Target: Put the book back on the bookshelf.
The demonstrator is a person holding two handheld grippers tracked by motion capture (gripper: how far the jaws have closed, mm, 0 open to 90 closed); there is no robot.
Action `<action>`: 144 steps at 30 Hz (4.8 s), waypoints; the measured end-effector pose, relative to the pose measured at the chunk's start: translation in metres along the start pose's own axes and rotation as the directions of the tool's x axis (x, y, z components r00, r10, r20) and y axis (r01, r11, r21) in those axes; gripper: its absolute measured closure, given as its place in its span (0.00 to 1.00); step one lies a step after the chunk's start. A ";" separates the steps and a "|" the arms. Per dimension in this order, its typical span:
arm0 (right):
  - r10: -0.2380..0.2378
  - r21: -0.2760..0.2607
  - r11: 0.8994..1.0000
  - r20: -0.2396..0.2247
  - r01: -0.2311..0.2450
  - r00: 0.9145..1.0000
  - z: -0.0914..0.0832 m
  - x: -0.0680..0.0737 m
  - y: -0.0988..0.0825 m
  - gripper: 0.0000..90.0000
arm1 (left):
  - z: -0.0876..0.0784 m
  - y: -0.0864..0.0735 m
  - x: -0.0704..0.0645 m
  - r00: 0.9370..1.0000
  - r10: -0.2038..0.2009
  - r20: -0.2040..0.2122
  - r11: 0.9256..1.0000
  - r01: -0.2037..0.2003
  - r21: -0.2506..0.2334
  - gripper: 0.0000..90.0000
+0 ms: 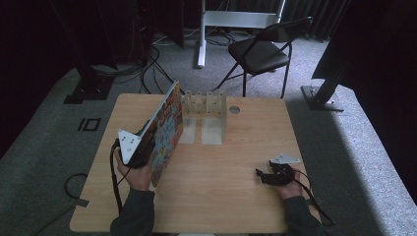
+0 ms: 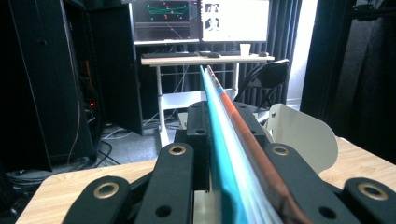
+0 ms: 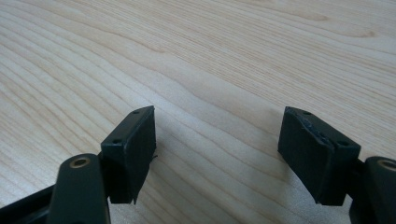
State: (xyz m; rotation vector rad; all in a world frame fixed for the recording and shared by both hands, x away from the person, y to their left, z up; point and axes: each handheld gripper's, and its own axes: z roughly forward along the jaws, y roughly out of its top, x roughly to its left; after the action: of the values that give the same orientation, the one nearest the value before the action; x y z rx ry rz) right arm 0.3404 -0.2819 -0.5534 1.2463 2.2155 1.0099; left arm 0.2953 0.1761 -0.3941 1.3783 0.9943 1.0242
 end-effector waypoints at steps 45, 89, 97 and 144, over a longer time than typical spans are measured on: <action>0.002 0.000 1.000 0.003 -0.002 1.000 0.000 0.000 0.000 0.30 | 0.020 -0.004 -0.012 0.995 -0.010 -0.102 1.000 0.007 -0.025 0.89; 0.004 0.000 1.000 0.004 -0.004 1.000 0.000 -0.002 0.000 0.30 | 0.040 -0.007 -0.020 0.986 -0.021 -0.165 0.999 0.015 -0.039 0.89; 0.006 0.000 1.000 0.004 -0.006 1.000 0.000 -0.002 0.000 0.30 | 0.043 -0.008 -0.021 0.985 -0.021 -0.172 0.999 0.013 -0.044 0.89; 0.008 -0.001 1.000 0.006 -0.008 1.000 0.000 -0.002 0.000 0.30 | 0.050 -0.013 -0.019 0.983 -0.029 -0.180 0.998 0.017 -0.066 0.89</action>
State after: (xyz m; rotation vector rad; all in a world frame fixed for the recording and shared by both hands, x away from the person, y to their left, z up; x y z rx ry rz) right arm 0.3418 -0.2833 -0.5533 1.2577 2.2068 1.0083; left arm 0.3380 0.1452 -0.4093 1.2350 1.0979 1.1697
